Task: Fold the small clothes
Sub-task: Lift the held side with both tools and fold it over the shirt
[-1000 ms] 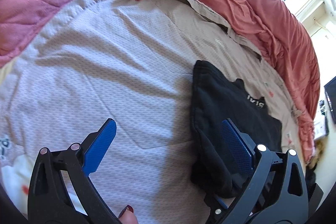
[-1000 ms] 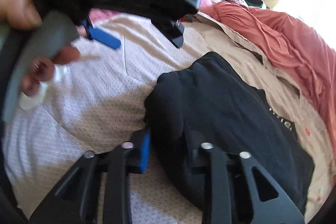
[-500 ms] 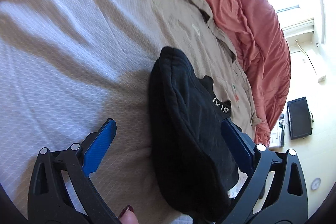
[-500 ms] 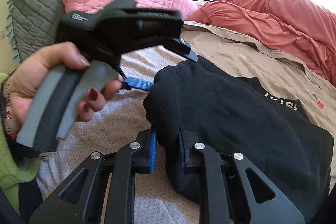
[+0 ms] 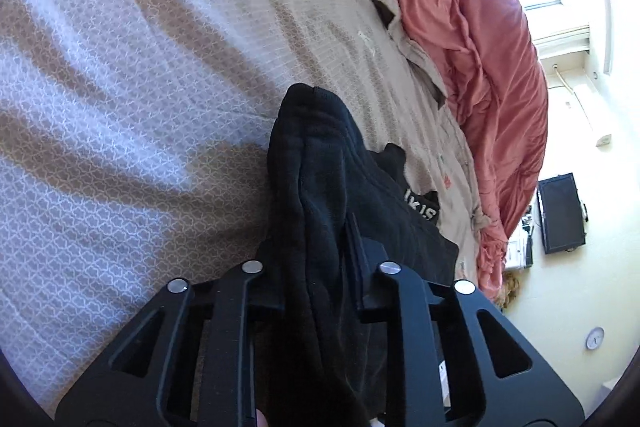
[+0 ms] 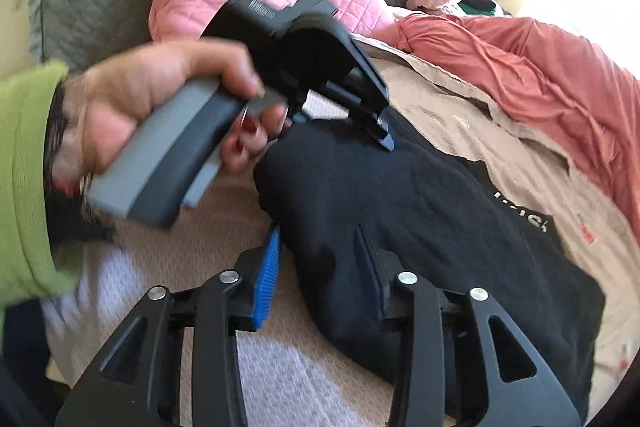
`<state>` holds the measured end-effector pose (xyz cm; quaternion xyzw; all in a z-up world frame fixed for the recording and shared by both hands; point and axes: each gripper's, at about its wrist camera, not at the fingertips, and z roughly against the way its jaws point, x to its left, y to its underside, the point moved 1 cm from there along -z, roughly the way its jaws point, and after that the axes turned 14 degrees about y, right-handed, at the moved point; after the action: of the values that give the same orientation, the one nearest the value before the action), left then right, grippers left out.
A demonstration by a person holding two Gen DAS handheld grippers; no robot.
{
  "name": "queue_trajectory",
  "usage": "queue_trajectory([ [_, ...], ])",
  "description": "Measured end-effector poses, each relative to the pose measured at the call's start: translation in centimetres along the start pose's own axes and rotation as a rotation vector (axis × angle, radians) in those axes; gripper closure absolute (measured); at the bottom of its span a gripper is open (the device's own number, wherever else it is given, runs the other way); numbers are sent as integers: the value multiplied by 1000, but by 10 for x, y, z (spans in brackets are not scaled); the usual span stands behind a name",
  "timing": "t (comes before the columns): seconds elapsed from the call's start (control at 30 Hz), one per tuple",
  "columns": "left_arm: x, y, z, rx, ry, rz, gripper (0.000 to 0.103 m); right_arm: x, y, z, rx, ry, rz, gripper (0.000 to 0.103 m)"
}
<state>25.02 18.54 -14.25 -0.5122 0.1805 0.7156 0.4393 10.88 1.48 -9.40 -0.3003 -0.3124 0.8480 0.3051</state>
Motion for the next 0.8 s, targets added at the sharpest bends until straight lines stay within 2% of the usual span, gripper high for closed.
queue_trajectory([
  [0.17,-11,-2,3,-1,27,-30,92,25,1,-7,-7,45,130,50],
  [0.27,-16,-1,1,-3,1,-55,92,41,1,-24,30,123,223,49],
  [0.33,-15,-1,1,-4,2,-54,92,43,1,-36,61,176,243,52],
  [0.37,-14,-1,1,-4,2,-52,92,40,0,-40,69,176,220,67],
  [0.47,-8,-1,1,-9,-3,-35,90,24,-3,-39,83,146,131,87],
  [0.6,-11,5,-5,-17,-46,-60,89,11,-5,-31,83,99,70,92],
  [0.63,-14,7,-6,-18,-62,-79,94,8,-6,-29,80,88,53,93],
  [0.67,-18,8,-5,-22,-67,-92,95,3,-7,-26,75,78,29,93],
  [0.8,-34,11,4,-57,-36,-101,96,-13,-8,-12,60,36,-61,93],
])
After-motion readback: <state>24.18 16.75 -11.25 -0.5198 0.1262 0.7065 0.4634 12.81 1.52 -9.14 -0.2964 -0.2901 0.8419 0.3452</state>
